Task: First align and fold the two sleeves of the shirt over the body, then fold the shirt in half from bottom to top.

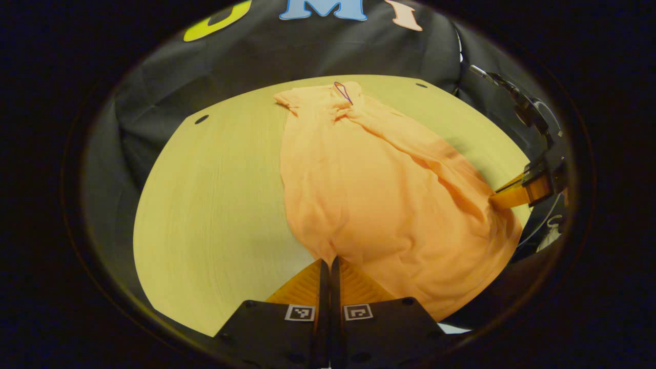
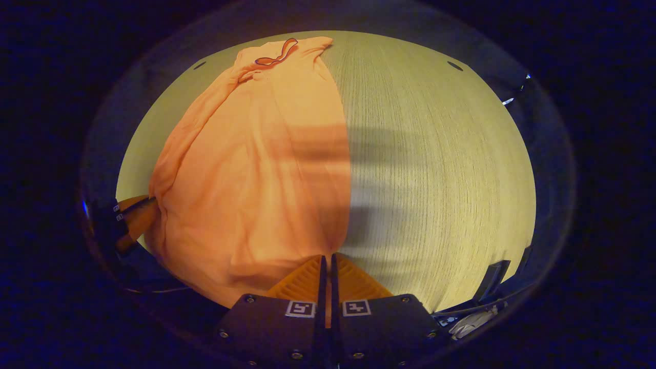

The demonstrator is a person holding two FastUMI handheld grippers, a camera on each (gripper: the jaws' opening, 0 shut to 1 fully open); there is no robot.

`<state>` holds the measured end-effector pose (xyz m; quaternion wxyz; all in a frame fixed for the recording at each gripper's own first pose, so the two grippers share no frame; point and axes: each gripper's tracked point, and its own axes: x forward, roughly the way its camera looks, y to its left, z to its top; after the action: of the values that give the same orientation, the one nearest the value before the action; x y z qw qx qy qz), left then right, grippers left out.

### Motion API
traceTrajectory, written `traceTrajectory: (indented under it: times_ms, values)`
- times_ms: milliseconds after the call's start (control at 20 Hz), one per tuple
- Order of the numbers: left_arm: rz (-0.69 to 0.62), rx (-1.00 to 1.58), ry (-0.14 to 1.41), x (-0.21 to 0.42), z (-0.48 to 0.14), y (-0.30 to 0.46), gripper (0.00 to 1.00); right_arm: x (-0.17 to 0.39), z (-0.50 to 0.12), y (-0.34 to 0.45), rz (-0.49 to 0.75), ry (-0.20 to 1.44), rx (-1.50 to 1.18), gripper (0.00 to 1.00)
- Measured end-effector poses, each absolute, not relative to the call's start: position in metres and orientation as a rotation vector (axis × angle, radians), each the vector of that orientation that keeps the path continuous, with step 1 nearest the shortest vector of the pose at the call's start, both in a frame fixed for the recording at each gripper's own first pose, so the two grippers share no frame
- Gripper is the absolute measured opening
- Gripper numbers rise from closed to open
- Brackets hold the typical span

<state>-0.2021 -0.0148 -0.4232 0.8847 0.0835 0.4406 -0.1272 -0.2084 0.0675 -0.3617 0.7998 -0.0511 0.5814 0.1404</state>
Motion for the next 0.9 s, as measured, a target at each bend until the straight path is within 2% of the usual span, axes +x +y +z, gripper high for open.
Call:
traceTrajectory:
  times_ms: [350,400,450,750,900]
  values:
    - [-0.255,0.156,0.924,-0.198,-0.423,-0.012,0.06,-0.206,-0.362,0.068,0.307,1.234,-0.091,0.05]
    - [-0.244,0.154,0.926,-0.195,-0.421,-0.009,0.06,-0.202,-0.360,0.066,0.307,1.225,-0.086,0.00]
    - [-0.234,0.141,0.923,-0.192,-0.416,-0.007,0.06,-0.196,-0.354,0.066,0.295,1.214,-0.088,0.00]
    - [-0.154,0.026,0.869,-0.136,-0.387,0.002,0.06,-0.154,-0.329,0.076,0.294,1.160,-0.021,0.00]
    - [-0.154,0.023,0.818,-0.098,-0.367,0.001,0.06,-0.122,-0.311,0.088,0.307,1.115,0.000,0.00]
